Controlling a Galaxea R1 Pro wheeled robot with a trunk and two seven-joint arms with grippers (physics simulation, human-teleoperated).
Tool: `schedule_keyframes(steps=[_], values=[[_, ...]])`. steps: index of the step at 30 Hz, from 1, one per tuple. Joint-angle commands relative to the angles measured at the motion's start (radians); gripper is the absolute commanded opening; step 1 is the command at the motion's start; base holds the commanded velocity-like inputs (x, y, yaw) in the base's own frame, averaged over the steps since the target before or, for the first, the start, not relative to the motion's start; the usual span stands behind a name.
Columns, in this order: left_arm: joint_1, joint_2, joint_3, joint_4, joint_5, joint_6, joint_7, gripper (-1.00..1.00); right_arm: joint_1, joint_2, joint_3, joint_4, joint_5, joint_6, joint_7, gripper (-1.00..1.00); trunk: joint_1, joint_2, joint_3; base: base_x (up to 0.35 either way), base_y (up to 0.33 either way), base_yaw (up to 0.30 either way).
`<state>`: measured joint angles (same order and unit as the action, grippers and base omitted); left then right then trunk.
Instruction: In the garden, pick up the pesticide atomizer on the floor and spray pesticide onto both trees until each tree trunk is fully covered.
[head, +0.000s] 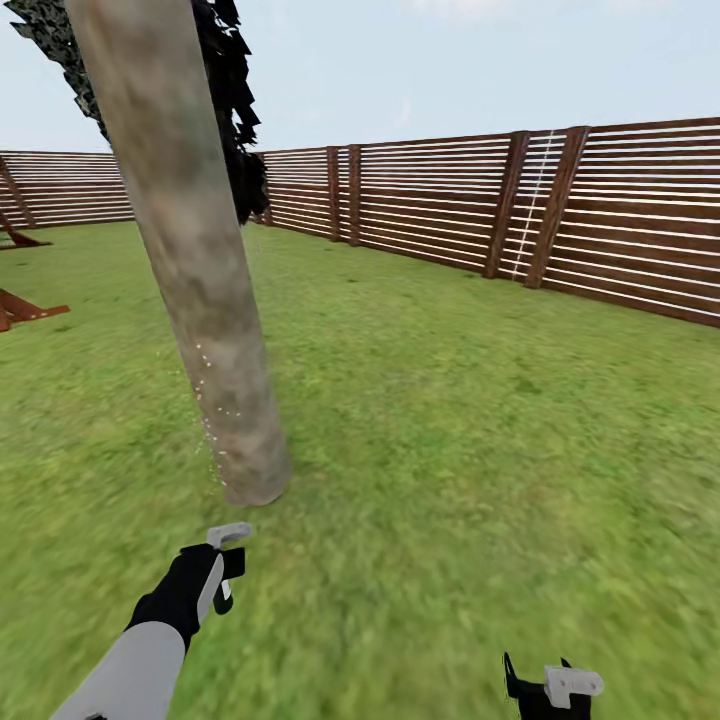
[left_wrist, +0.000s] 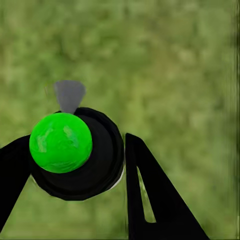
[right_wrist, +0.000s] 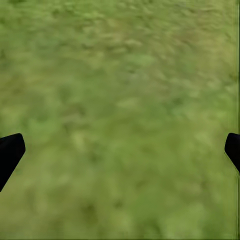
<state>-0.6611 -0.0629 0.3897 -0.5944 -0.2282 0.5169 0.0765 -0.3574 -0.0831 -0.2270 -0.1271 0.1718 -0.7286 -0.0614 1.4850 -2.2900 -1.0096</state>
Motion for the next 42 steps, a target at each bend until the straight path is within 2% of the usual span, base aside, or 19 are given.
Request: schedule_keyframes(steps=[1, 6, 38, 42], values=[[0.000, 0.000, 0.000, 0.000, 0.000, 0.000, 0.000, -1.00, 0.000, 0.000, 0.000, 0.000, 0.000, 0.000, 0.000, 1.00, 0.000, 0.000, 0.000, 0.156, -0.266, 0.006], [0.000, 0.000, 0.000, -0.001, 0.000, 0.000, 0.000, -1.00, 0.000, 0.000, 0.000, 0.001, 0.000, 0.000, 0.000, 1.00, 0.000, 0.000, 0.000, 0.139, -0.266, 0.049], [0.000, 0.000, 0.000, 0.000, 0.000, 0.000, 0.000, -1.00, 0.000, 0.000, 0.000, 0.000, 0.000, 0.000, 0.000, 1.00, 0.000, 0.000, 0.000, 0.092, -0.269, 0.277], [0.000, 0.001, 0.001, -0.001, 0.000, 0.000, 0.000, -1.00, 0.000, -0.001, 0.000, 0.000, 0.000, -0.001, 0.001, 1.00, 0.000, 0.000, 0.000, 0.007, -0.102, 0.117]])
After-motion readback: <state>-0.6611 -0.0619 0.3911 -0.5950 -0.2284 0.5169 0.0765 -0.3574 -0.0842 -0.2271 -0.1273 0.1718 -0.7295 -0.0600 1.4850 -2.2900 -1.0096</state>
